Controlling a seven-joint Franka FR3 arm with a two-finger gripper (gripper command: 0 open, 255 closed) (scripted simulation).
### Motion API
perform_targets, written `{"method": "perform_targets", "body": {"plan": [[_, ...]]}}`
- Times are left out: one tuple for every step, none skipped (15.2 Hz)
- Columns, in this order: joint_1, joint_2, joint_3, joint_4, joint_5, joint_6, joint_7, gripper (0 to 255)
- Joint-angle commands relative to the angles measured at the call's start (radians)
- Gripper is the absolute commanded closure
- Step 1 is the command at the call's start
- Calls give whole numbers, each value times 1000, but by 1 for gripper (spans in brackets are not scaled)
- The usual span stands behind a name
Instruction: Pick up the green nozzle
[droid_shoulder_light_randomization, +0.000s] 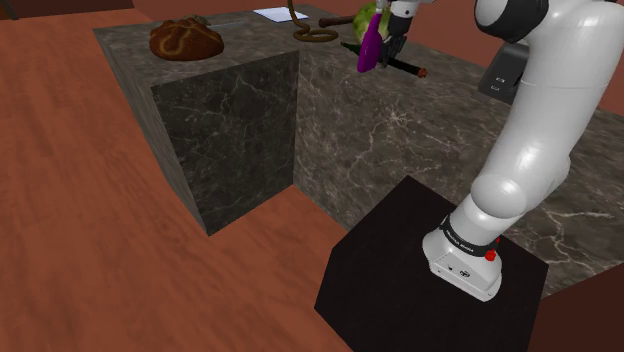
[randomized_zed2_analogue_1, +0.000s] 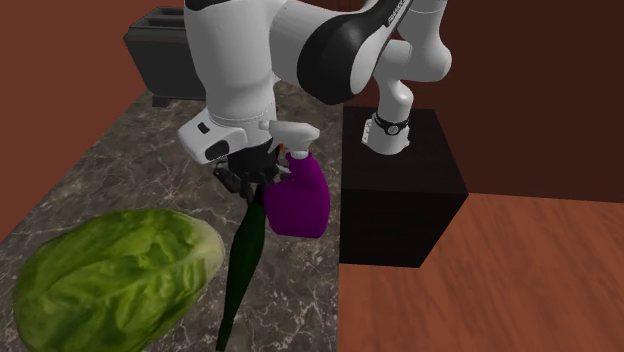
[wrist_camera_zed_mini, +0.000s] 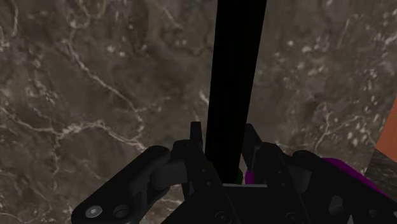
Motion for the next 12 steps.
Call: {"method": "perform_targets", "body": {"plan": [[-2,0,-1,28,-1,-28,1,255],[-3,-1,-2,40,-2,-41,1,255],[-3,-3,-2,52,-2,-54,2,255],[-4,-3,-3,65,-3,-67,3,255],[-5,-4,-3,77,-4,-80,3,255],[-5,-4,-3,90,-4,-94,4,255],[-6,-4,-4,104,-4,-107,4,255],[-7,-4,-4,118,-4,-121,4,255],[-8,-3,-5,132,-4,-134,5,255],[-10,-3,-5,147,-4,-148,5,255],[-10,-3,-5,148,-4,-150,5,255],[-10,-3,-5,149,-4,-150,5,255]]}}
